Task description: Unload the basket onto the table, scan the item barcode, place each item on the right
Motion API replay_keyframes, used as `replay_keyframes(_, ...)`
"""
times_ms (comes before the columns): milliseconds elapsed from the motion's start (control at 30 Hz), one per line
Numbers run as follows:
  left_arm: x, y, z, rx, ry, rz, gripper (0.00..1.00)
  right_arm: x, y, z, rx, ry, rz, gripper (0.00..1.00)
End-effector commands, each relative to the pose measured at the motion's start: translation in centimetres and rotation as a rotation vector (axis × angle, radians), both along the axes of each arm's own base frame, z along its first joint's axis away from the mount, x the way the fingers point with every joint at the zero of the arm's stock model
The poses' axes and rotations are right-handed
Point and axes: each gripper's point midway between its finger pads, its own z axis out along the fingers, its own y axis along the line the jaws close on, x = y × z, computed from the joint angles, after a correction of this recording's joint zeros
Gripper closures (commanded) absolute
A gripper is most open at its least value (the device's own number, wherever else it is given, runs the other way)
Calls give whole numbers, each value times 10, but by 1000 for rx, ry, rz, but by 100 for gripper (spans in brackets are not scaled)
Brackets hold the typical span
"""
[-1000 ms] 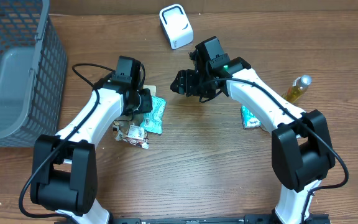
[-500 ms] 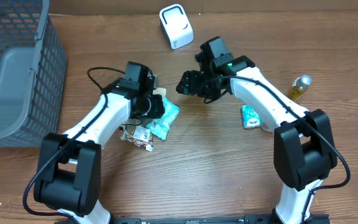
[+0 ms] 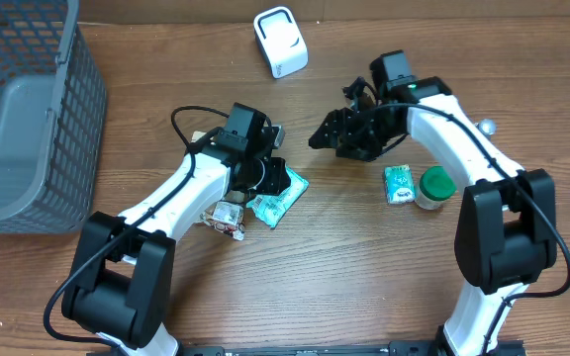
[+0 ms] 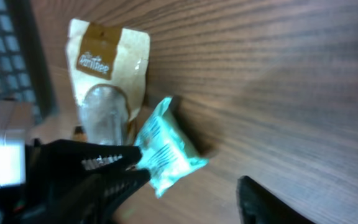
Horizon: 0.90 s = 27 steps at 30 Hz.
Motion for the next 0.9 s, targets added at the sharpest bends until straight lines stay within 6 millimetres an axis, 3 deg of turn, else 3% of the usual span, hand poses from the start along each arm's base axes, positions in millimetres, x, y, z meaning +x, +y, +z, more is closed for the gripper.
replay_keyframes(0, 10, 13, 2, 32, -2, 25, 79, -5, 14, 15, 97, -35, 92, 59)
replay_keyframes(67, 7, 20, 0, 43, 22, 39, 80, -11, 19, 12, 96, -17, 98, 78)
replay_keyframes(233, -1, 38, -4, 67, 88, 66, 86, -26, 42, -2, 96, 20, 116, 95)
replay_keyframes(333, -1, 46, -5, 71, 76, 21, 87, -28, 56, -16, 54, 18, 91, 96)
replay_keyframes(500, -4, 45, -3, 40, 87, 3, 85, -34, 72, -23, 26, 9, 96, 96)
replay_keyframes(700, -5, 40, -1, 13, 77, -40, 84, -35, 73, -31, -44, 12, 63, 96)
replay_keyframes(867, -5, 45, -1, 14, 83, -28, 91, -33, 72, -31, -42, 8, 59, 96)
